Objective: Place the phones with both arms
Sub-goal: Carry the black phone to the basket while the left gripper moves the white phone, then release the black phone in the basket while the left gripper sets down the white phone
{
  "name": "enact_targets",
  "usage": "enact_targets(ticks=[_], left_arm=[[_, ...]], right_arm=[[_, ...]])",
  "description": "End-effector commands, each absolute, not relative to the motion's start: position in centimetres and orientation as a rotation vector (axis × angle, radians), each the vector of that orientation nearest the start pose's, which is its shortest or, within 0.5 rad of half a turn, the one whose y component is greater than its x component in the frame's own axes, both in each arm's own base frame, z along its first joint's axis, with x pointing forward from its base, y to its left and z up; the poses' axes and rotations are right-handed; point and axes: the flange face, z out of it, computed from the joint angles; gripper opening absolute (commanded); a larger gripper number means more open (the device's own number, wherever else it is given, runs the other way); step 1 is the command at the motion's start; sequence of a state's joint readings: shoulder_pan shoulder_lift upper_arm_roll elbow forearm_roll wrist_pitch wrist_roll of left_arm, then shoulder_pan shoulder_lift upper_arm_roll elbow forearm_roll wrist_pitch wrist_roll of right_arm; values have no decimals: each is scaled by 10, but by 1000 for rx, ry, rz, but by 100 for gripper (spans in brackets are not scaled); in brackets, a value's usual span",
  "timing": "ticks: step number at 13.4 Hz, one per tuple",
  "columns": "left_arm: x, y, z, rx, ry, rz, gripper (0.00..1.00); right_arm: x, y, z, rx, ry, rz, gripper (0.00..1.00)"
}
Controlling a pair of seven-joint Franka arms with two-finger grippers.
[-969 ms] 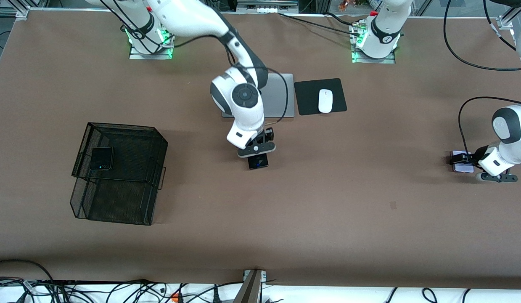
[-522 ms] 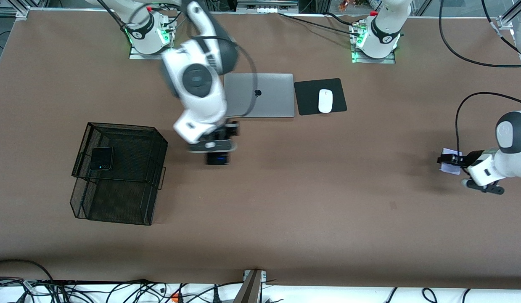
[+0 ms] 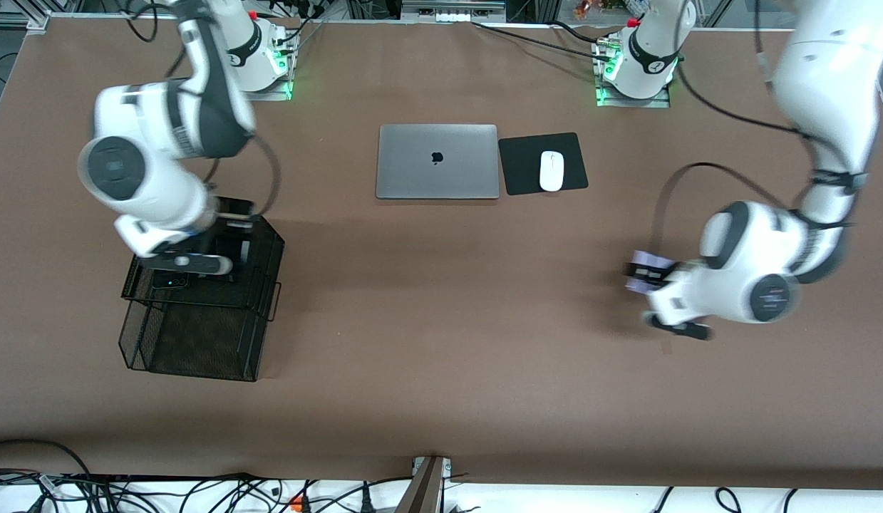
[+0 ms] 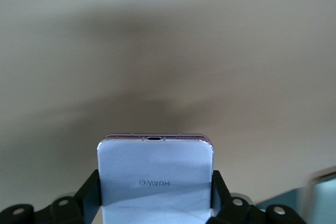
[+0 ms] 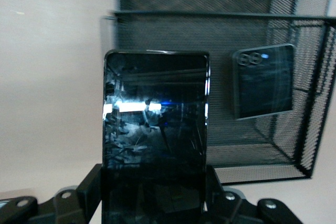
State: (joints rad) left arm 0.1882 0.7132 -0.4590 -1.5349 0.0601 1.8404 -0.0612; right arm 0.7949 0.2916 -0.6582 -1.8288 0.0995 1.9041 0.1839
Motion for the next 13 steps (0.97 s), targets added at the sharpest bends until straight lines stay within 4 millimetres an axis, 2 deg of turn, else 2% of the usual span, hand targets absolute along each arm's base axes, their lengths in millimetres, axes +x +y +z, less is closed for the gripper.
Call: enact_targets(ticks=[1,4,5,6,7,8,9,11,12,13], left_arm=[[651,-217,242,-3356,211,528,13],[623,-343,212,-3451,1,347,14],[605,-387,196,-3480,-79,290,14],[591,-417,184,-3503,-176,235,14],[580,-439,175,-3528,-255,191,14],[570,-455,170,-3548,-287,161,15],[564,-464,171,-3554,-286,154,16],[563,-466,172,-3552,-307,159,21],[564,-465,171,-3550,-312,156,54],[564,-465,175,-3552,-297,142,100]], right_arm=[[579,94,353,-3220,142,192,0],[584,95,321,-3202,164,206,0],[586,91,314,-3183,171,214,5],[588,87,307,-3178,183,226,42],[589,87,308,-3175,185,227,92],[591,87,311,-3173,178,226,100],[592,89,316,-3170,155,219,100],[597,89,333,-3160,118,227,100],[602,84,349,-3156,121,244,100],[608,82,370,-3151,111,262,100]])
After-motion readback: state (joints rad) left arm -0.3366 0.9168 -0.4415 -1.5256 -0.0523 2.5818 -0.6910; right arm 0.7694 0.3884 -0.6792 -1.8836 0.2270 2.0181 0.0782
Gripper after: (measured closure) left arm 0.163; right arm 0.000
